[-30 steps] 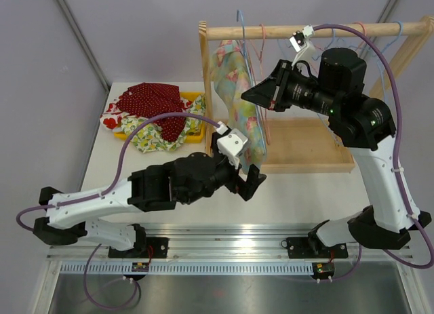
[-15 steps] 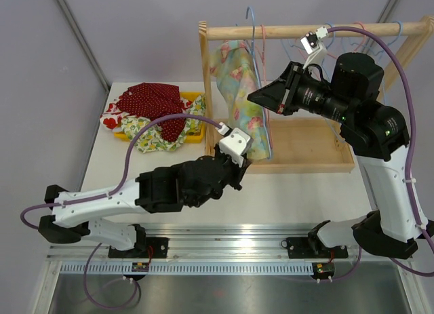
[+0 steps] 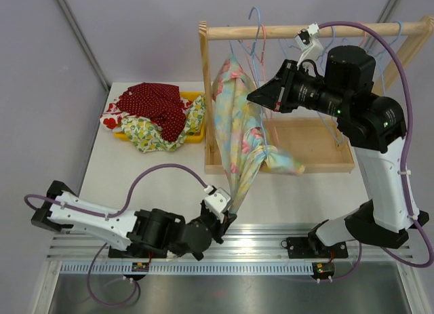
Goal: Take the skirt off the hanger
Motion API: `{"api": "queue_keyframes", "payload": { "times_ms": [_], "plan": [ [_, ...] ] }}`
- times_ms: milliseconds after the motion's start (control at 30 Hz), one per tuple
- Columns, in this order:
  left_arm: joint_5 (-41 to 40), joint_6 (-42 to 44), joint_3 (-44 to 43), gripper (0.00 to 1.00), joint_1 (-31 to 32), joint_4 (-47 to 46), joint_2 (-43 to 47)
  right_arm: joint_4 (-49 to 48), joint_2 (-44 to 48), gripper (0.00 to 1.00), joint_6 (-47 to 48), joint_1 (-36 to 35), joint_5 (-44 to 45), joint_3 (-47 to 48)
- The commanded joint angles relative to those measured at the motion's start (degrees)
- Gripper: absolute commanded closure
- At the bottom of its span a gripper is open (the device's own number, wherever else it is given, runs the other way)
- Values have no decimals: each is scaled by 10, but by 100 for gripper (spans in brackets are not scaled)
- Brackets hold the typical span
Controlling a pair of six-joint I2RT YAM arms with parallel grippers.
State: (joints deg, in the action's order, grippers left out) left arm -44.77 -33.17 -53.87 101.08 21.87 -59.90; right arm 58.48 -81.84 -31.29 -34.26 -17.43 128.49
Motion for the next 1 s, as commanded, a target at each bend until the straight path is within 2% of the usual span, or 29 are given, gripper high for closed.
{"api": "queue_keyframes", "payload": {
  "times_ms": [0, 33, 133, 233, 467, 600, 667, 833, 967],
  "plan": [
    [-22, -161, 67, 100, 61, 48, -13, -43, -21, 100, 40, 2, 43, 76],
    [-21, -205, 76, 100, 68, 52, -23, -40, -24, 100, 40, 2, 48, 85],
    [-7, -265, 99, 100, 96, 61, -46, -53, -30, 100, 39, 2, 60, 74],
    [3, -296, 94, 100, 119, 74, -82, -68, -31, 100, 37, 2, 64, 54],
    [37, -313, 72, 100, 149, 70, -141, -86, -66, 100, 37, 9, 77, 55],
    [39, -306, 43, 100, 189, 72, -173, -91, -96, 100, 22, 27, 57, 77],
    [32, -313, 10, 100, 199, 107, -188, -95, -102, 100, 16, 31, 40, 72],
    [-7, -296, -74, 100, 213, 206, -216, -158, -67, 100, -12, 31, 14, -34],
    [-87, -291, -179, 100, 207, 319, -192, -181, -31, 100, -29, 31, 6, -102]
  ]
}}
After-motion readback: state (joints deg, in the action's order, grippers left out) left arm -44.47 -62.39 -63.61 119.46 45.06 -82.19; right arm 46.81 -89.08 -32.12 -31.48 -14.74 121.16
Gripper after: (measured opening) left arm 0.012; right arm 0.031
